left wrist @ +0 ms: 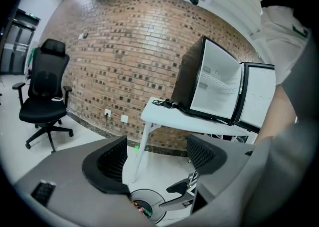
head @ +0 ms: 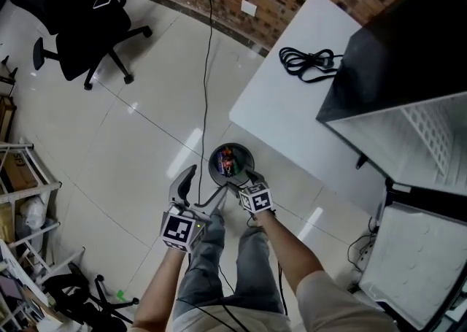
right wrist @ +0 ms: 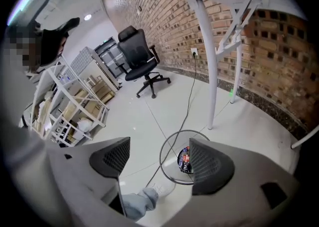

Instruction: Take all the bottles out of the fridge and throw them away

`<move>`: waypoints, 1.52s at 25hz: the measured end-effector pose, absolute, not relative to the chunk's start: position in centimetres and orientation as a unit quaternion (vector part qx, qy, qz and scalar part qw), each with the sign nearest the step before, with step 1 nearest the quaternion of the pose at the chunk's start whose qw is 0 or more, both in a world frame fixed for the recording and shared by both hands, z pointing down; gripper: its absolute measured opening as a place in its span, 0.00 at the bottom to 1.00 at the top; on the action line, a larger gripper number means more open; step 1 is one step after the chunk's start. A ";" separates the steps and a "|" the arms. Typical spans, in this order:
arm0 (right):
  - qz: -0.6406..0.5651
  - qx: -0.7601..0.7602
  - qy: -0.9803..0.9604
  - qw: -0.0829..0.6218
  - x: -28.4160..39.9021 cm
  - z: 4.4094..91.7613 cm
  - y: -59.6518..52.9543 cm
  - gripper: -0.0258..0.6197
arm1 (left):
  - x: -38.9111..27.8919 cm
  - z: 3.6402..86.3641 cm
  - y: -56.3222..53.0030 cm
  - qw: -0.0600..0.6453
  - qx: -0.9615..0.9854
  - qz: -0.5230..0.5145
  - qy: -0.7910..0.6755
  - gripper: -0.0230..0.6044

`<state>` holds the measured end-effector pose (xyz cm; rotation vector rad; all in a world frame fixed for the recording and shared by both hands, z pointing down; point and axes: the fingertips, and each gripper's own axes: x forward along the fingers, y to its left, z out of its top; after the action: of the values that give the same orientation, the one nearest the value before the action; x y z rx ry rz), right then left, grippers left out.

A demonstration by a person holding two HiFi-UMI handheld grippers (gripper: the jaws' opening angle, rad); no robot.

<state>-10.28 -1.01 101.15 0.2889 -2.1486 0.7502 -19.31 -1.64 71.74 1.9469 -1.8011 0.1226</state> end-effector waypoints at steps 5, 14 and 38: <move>0.286 0.141 -0.877 0.360 -7.3 91.0 -2.6 0.66 | -16.8 66.2 -3.1 0.205 0.745 0.049 -0.632 0.62; 0.241 0.306 -0.900 0.194 3.8 68.7 -8.0 0.66 | -11.0 56.5 -4.7 0.167 0.795 0.037 -0.582 0.62; 0.006 0.545 -0.832 -0.097 24.5 30.3 -6.0 0.63 | 6.0 34.6 -6.8 0.044 0.884 -0.034 -0.465 0.62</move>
<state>24.49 -6.05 30.27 1.8284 -2.7903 0.0187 6.04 -6.80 34.58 2.7009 -1.4215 -0.1040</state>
